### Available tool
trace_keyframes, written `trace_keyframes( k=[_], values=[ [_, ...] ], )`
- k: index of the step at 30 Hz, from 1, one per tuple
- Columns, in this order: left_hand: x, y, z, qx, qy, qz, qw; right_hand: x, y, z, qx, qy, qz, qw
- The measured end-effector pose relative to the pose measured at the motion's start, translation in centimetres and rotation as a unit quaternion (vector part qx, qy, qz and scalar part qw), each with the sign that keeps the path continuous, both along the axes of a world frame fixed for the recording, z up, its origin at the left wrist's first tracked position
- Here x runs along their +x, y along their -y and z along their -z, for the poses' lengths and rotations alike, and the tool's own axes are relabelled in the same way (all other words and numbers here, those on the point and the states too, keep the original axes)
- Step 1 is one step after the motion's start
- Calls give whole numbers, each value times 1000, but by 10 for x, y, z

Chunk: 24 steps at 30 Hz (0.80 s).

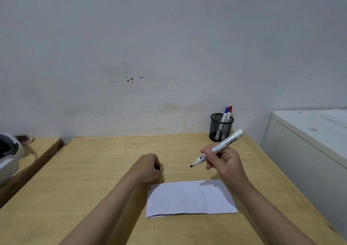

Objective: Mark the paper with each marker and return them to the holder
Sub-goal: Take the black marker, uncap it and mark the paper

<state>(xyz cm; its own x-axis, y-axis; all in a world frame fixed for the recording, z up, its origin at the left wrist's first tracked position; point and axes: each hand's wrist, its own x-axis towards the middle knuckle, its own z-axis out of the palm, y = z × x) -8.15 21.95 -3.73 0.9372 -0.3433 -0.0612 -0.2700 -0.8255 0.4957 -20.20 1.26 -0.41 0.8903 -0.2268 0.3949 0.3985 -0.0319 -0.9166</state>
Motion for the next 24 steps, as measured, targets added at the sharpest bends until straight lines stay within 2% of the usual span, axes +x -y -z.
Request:
trace_keyframes(
  k=[5, 8, 12, 17, 24],
  values=[
    [-5, -18, 3, -82, -44, -8, 996, 3, -15, 9, 27, -23, -28, 999],
    [-17, -41, 2, -106, -39, 0, 994, 6, -32, 16, 38, -41, -36, 998],
    [-48, -64, 11, -162, -53, 7, 985, 15, -61, 22, 51, -111, -57, 991],
    [-54, -69, 28, -138, 21, 38, 989, 30, -91, 37, 6, -189, -70, 980],
    [-53, -72, 39, -202, 34, 52, 978, 32, -96, 58, -54, -223, -34, 973]
  ],
)
